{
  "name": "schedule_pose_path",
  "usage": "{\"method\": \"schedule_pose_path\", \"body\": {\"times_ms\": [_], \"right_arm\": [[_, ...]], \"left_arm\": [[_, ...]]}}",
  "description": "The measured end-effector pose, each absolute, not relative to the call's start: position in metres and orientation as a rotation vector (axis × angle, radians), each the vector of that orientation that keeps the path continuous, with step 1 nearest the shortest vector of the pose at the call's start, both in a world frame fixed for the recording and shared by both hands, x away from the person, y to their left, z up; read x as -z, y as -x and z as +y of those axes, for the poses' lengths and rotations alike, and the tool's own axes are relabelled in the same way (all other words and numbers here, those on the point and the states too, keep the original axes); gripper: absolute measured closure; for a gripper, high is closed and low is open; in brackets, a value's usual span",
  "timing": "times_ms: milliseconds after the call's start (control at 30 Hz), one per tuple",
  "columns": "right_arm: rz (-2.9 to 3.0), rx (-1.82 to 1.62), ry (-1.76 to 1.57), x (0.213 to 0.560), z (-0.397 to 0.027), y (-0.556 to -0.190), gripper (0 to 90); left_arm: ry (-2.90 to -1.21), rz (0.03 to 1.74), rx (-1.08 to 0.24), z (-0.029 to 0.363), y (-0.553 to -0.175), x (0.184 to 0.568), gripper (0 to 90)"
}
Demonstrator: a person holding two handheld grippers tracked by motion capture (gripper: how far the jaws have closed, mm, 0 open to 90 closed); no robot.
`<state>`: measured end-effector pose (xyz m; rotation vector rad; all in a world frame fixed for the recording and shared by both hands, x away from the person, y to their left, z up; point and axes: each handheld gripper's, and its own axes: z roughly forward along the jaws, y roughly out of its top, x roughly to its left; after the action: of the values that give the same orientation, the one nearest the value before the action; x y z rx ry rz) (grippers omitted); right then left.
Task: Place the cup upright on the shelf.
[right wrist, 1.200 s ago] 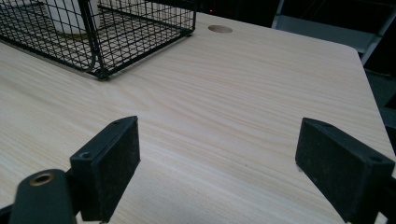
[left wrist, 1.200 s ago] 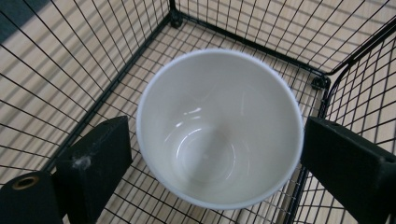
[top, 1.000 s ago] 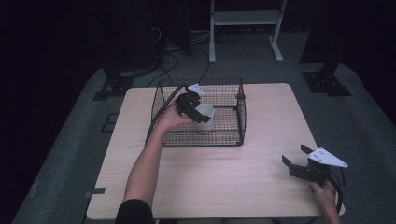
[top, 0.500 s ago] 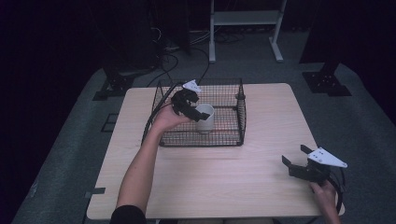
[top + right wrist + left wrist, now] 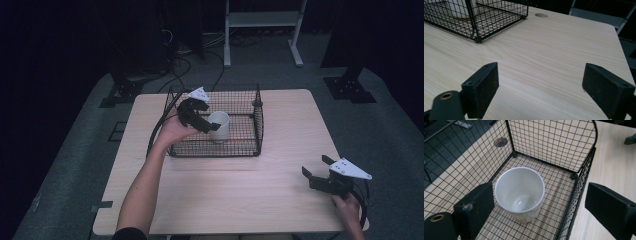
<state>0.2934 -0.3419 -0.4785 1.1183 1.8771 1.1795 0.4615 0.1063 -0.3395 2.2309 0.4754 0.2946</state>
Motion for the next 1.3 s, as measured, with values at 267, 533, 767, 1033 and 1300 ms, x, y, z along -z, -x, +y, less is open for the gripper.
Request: {"method": "schedule_pose_path", "body": {"times_ms": [267,533,767,1033,1300], "right_arm": [[1.881,-1.175,-1.118,0.479,-0.342,-0.294,13.1],[1.882,-1.171,-1.118,0.479,-0.341,-0.294,13.1],[1.881,-1.170,-1.118,0.479,-0.341,-0.294,13.1],[1.881,-1.167,-1.117,0.479,-0.341,-0.294,13.1],[1.881,-1.162,-1.116,0.479,-0.341,-0.294,13.1]], "left_arm": [[-2.200,0.466,-0.315,0.114,-0.446,0.333,8.2],[-2.185,0.466,-0.326,0.119,-0.432,0.335,8.2],[-2.170,0.458,-0.333,0.124,-0.421,0.334,8.2],[-2.163,0.461,-0.341,0.130,-0.406,0.339,8.2],[-2.150,0.456,-0.352,0.134,-0.394,0.340,8.2]]}}
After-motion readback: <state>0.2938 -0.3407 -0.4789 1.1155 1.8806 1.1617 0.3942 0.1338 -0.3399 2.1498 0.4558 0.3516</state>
